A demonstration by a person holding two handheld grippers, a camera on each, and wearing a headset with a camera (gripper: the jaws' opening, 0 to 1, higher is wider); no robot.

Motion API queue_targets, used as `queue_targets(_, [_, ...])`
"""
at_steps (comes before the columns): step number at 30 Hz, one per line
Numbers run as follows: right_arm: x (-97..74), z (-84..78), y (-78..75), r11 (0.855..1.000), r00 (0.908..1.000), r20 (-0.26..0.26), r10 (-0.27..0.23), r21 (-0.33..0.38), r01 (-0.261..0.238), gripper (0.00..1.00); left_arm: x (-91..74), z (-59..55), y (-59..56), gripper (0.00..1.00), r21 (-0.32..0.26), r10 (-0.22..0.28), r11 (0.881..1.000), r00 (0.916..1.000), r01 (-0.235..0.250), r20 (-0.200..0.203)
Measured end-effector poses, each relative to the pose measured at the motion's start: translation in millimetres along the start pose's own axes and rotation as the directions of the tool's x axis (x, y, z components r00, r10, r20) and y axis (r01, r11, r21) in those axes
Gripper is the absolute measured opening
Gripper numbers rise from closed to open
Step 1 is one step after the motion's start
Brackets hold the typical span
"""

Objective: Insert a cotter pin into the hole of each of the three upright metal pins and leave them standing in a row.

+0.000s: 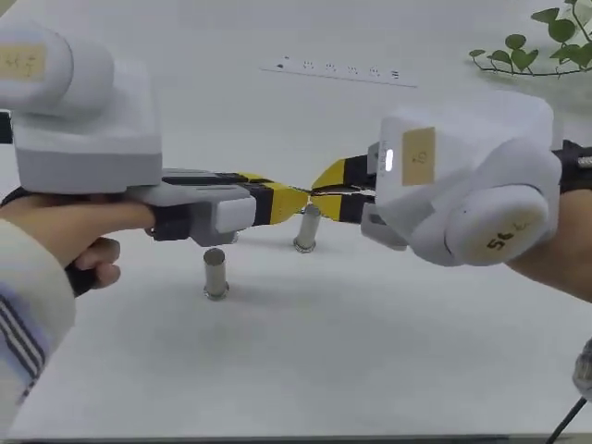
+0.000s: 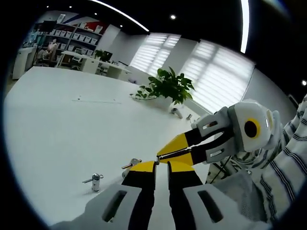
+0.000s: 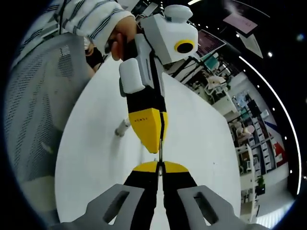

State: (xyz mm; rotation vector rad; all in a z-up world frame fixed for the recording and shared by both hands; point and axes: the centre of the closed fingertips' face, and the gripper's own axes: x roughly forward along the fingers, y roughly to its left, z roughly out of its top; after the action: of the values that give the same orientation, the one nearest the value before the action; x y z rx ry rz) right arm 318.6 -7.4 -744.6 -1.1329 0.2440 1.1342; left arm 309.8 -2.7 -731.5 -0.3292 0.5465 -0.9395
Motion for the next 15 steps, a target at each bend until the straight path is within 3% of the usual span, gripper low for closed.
queue_targets(15, [-7.2, 1.1, 0.6, 0.999, 0.9998, 0.015, -0.013, 0.030, 0.013, 0.02, 4.7, 2.0, -1.7, 0.03, -0.037, -0.004, 0.999, 0.9999, 0.005, 0.013])
